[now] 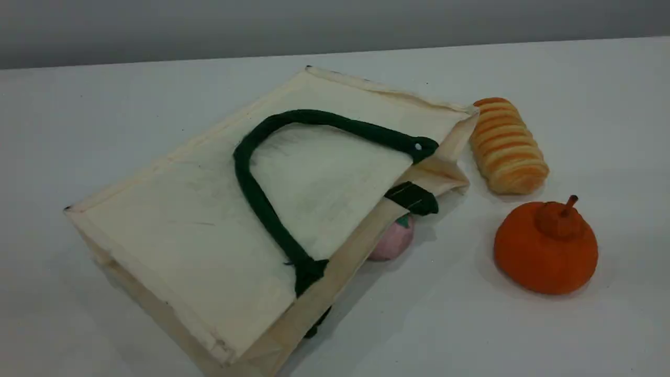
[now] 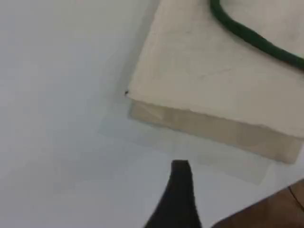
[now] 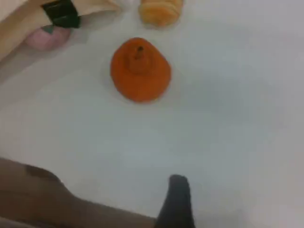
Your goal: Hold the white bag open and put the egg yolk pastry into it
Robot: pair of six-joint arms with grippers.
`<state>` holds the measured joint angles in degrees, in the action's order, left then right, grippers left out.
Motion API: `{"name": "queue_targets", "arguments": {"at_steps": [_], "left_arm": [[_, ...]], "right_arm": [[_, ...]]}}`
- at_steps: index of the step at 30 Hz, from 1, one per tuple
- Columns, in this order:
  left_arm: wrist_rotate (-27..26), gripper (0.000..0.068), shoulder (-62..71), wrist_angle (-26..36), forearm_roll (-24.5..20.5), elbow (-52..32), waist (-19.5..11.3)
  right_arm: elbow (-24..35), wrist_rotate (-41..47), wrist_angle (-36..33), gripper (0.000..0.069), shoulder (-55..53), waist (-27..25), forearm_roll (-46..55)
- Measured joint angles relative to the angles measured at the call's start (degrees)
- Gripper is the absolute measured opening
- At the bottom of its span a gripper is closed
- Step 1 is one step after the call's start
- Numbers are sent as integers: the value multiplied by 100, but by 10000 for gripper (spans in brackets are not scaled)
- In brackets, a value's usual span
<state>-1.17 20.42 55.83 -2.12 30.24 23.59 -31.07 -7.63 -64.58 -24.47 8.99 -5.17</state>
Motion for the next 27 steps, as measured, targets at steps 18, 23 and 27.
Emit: {"name": "queue_targets", "arguments": {"at_steps": [18,23,27], "left_arm": [[59,585,-253,597,-75,-149,0],[59,585,-423,597,-75,-149,0],[59,585,-518,597,-75,-145,0]], "right_arm": [[31,-13,26,575,217,0,-603],[78,-179,99,575,248,0,-408],[176,-139,291,575,248,0,-436]]}}
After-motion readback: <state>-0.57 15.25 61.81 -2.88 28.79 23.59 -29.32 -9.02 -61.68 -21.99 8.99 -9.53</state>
